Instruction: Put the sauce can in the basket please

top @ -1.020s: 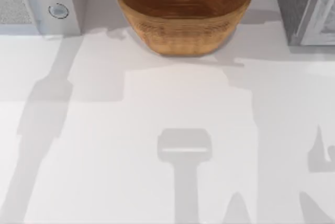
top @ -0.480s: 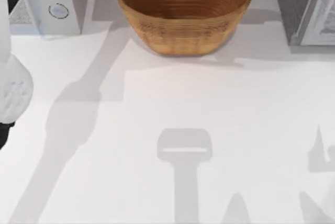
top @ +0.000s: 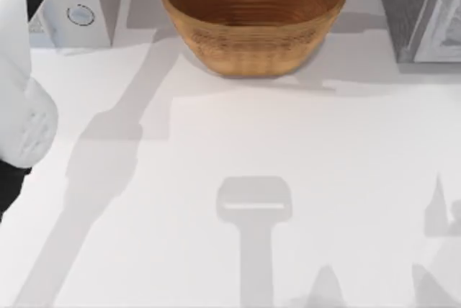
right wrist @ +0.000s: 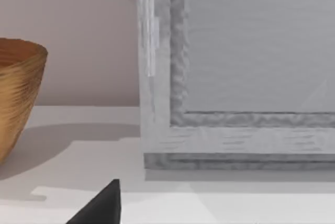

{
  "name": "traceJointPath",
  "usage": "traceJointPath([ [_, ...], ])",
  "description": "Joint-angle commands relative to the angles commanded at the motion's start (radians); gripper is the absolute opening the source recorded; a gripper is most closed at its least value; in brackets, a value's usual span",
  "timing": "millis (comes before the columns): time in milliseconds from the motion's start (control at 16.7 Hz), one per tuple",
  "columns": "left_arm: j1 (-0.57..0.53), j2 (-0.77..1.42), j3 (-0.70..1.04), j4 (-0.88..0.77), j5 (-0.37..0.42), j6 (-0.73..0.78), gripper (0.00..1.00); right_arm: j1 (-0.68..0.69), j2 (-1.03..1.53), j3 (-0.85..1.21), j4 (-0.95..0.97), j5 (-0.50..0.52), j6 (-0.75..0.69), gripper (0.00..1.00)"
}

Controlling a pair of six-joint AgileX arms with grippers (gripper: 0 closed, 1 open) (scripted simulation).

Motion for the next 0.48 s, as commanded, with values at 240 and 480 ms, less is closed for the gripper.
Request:
traceJointPath([
  [240,-0.017,0.126,0.134,-0.002,-0.008,-0.01,0.0,0.0,0.0,0.0,0.0,0.0,0.0,1.0],
  [480,-0.026,0.192,0.206,-0.002,-0.016,-0.016,0.0,0.0,0.0,0.0,0.0,0.0,0.0,1.0],
])
